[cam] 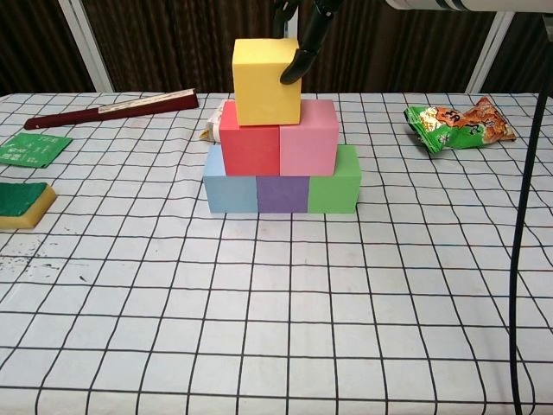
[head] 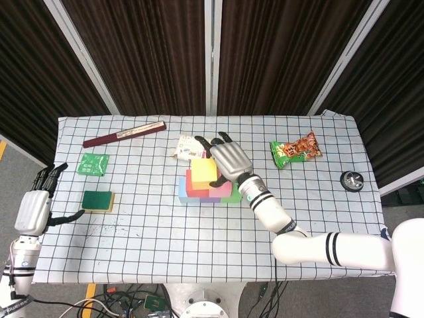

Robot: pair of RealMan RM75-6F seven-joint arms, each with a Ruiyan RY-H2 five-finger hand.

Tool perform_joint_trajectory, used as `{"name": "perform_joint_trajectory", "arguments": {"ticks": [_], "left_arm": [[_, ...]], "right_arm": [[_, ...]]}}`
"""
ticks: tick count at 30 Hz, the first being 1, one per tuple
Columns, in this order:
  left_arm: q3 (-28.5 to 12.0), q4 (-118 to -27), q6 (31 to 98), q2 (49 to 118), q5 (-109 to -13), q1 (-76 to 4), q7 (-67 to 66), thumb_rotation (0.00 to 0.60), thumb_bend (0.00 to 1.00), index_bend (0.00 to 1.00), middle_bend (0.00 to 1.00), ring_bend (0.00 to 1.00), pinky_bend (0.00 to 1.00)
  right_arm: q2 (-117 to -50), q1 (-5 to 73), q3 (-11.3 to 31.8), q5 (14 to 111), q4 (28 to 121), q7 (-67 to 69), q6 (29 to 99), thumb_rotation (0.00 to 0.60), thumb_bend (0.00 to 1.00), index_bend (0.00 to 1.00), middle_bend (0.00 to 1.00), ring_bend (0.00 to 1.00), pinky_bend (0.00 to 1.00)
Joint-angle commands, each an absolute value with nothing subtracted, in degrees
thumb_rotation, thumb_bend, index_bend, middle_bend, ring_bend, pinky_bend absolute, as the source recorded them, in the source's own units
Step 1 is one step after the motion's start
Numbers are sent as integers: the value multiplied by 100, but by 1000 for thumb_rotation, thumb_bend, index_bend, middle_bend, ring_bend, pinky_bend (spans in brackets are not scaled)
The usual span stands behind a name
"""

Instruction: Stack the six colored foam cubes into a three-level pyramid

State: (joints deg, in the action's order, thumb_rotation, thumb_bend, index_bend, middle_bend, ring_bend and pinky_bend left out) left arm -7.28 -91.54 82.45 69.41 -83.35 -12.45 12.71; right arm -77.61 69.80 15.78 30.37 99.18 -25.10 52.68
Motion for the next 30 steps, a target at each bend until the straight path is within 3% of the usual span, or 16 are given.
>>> {"name": "perform_joint_trajectory", "arguments": {"ticks": [1,30], "left_arm": [[-725,-9154,8235,6941,-8337,-1249,1263,600,0,53,94,3,47],[-737,-9140,8231,6959,-8314,-1250,1225,600,0,53,94,2,47]], "right_arm": [[-7720,6973,1618,2894,9982,-2497,5291,600,196,0,657,166,0],[-7835,6976,1595,2898,9943,-2665,5404,600,199,0,657,166,0]]}}
